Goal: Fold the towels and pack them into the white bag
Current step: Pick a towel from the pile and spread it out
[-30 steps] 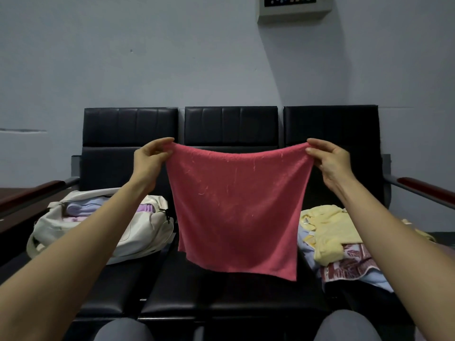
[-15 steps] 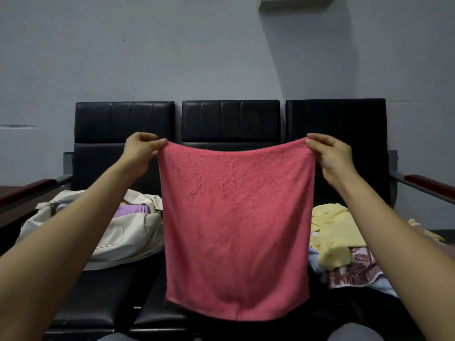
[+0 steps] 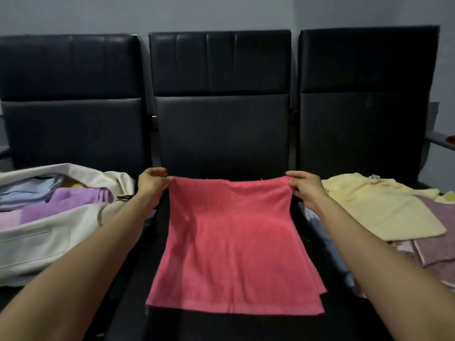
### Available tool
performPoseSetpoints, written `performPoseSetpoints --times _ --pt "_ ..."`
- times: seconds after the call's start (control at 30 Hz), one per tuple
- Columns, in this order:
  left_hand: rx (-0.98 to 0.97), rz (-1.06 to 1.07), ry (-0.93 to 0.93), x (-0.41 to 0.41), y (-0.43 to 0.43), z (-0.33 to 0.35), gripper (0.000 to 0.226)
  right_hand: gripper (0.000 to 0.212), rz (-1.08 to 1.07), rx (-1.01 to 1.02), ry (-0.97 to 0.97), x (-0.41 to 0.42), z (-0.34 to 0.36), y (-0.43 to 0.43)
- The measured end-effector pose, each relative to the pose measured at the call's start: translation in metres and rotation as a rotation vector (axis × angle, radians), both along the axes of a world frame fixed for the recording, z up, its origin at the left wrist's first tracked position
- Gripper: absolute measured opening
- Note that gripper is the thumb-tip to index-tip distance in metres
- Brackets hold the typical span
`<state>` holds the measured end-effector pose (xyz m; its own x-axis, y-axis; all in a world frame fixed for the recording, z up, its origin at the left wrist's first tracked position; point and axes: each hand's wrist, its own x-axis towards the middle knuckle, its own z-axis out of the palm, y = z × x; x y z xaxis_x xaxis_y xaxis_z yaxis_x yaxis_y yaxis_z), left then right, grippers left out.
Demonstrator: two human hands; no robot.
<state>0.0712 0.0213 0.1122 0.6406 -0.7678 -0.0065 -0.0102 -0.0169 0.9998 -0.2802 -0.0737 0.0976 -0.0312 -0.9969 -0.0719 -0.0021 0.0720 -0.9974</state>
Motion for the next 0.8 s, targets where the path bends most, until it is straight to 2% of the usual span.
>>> performPoseSetpoints --times 0.1,0.27,0.43,0.5,0.63,0.8 --pt "0.006 -0.006 0.021 0.001 0.001 -0.016 0.043 0.031 -0.014 -0.007 -0.017 -0.004 -0.015 0.004" --pt "0.054 -0.12 0.15 0.004 0.041 -0.027 0.024 0.033 -0.061 -0.094 0.02 -0.027 -0.016 0.036" --pt "0.054 -0.191 0.064 -0.001 0.088 -0.014 0.021 0.023 0.05 -0.175 0.077 -0.042 -0.002 0.075" --pt "-0.016 -0.193 0.081 -0.006 0.098 0.006 0.02 0.022 0.046 -0.143 0.034 -0.042 0.015 0.081" --pt "-0.13 -0.215 0.091 -0.018 0.111 0.05 0.02 0.04 0.141 0.031 -0.169 -0.043 0.059 0.09" --pt "-0.192 -0.194 0.045 -0.026 0.128 0.094 0.024 0.042 0.157 -0.079 -0.249 -0.043 0.114 0.111"
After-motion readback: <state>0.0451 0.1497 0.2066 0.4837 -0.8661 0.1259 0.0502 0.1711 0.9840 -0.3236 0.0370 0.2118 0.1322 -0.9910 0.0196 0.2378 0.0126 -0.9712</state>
